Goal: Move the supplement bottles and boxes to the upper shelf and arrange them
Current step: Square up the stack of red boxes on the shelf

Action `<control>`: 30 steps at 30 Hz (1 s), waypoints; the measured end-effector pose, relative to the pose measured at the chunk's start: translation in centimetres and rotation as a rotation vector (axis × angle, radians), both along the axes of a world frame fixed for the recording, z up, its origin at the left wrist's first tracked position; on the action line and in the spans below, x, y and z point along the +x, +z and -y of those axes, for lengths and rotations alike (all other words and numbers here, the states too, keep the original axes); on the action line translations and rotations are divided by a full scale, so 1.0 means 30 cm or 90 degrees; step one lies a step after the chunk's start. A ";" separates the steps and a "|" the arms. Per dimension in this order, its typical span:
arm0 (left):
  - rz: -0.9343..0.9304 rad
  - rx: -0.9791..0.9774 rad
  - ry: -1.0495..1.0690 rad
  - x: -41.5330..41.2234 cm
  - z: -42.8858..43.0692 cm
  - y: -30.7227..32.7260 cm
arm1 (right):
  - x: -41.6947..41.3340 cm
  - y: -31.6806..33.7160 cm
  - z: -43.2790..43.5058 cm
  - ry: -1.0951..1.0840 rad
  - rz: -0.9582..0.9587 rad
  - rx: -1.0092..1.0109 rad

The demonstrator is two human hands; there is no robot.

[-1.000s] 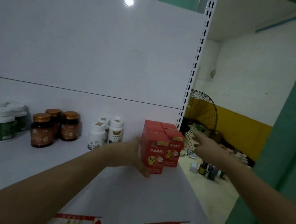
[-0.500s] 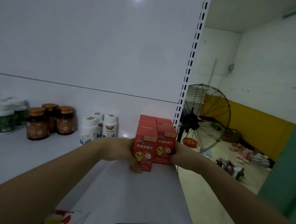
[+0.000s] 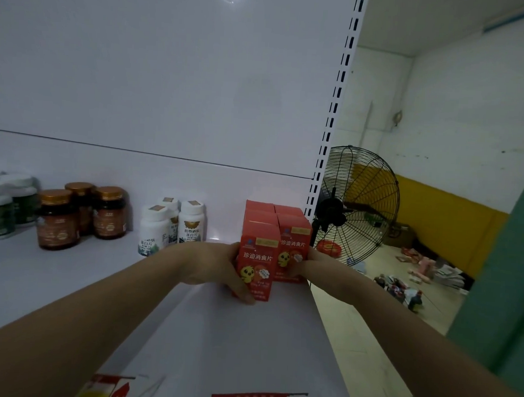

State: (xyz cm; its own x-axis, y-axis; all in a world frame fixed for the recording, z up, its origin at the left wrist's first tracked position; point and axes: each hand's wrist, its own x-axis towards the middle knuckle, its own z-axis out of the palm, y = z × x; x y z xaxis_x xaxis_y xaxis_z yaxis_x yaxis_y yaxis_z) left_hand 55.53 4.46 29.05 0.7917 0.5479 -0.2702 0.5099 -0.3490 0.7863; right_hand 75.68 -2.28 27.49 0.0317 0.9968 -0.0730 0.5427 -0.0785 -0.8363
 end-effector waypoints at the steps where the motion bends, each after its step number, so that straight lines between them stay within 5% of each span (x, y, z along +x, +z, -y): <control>1: 0.002 0.001 0.002 0.000 -0.001 -0.004 | -0.004 0.003 0.002 0.000 -0.010 -0.004; 22: -0.017 -0.037 0.019 -0.008 -0.004 -0.017 | -0.011 -0.022 0.002 -0.046 -0.050 0.014; 30: -0.133 0.065 0.050 -0.015 0.028 -0.008 | -0.023 -0.013 0.126 -0.209 0.072 0.008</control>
State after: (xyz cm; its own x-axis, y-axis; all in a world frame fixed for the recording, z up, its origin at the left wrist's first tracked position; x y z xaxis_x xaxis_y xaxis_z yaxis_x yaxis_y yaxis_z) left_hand 55.07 3.64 28.81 0.6786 0.6378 -0.3643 0.6863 -0.3738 0.6238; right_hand 74.99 -6.06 27.11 0.3581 0.9329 -0.0391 0.5789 -0.2547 -0.7746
